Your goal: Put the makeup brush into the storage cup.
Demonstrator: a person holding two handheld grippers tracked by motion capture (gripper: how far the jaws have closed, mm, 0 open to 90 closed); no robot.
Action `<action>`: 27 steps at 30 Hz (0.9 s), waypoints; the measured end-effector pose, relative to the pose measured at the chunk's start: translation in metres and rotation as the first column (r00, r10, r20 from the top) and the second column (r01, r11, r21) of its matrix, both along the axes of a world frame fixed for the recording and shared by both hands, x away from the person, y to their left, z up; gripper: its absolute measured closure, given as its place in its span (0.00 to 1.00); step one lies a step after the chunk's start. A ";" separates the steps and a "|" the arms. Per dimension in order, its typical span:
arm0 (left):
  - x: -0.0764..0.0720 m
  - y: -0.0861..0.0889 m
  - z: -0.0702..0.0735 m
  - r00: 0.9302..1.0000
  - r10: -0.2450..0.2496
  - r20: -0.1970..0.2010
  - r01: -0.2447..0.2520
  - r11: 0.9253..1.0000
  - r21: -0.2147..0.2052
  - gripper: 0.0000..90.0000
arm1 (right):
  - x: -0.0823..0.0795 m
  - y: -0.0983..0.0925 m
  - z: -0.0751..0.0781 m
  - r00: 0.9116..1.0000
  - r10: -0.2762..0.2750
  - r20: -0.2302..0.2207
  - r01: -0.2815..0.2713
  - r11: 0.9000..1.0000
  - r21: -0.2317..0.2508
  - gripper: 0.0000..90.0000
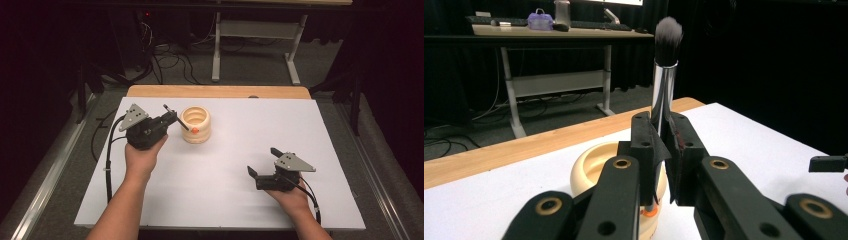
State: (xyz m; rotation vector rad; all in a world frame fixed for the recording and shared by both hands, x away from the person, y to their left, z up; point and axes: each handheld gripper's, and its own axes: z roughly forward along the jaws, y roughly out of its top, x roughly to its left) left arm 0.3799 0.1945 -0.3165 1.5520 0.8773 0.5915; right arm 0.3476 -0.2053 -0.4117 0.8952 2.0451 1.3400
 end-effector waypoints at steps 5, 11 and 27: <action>0.004 -0.004 0.003 1.000 0.001 0.002 -0.001 1.000 0.003 0.93 | 0.000 0.000 0.000 1.000 0.000 0.000 0.000 1.000 0.001 0.01; 0.009 -0.008 0.003 1.000 0.004 0.001 -0.004 1.000 -0.003 0.93 | 0.000 0.000 0.000 1.000 0.010 0.005 -0.010 1.000 0.004 0.01; 0.024 -0.015 0.002 1.000 0.016 0.003 -0.016 1.000 0.012 0.93 | -0.001 0.001 0.000 1.000 0.010 0.004 -0.010 1.000 0.003 0.01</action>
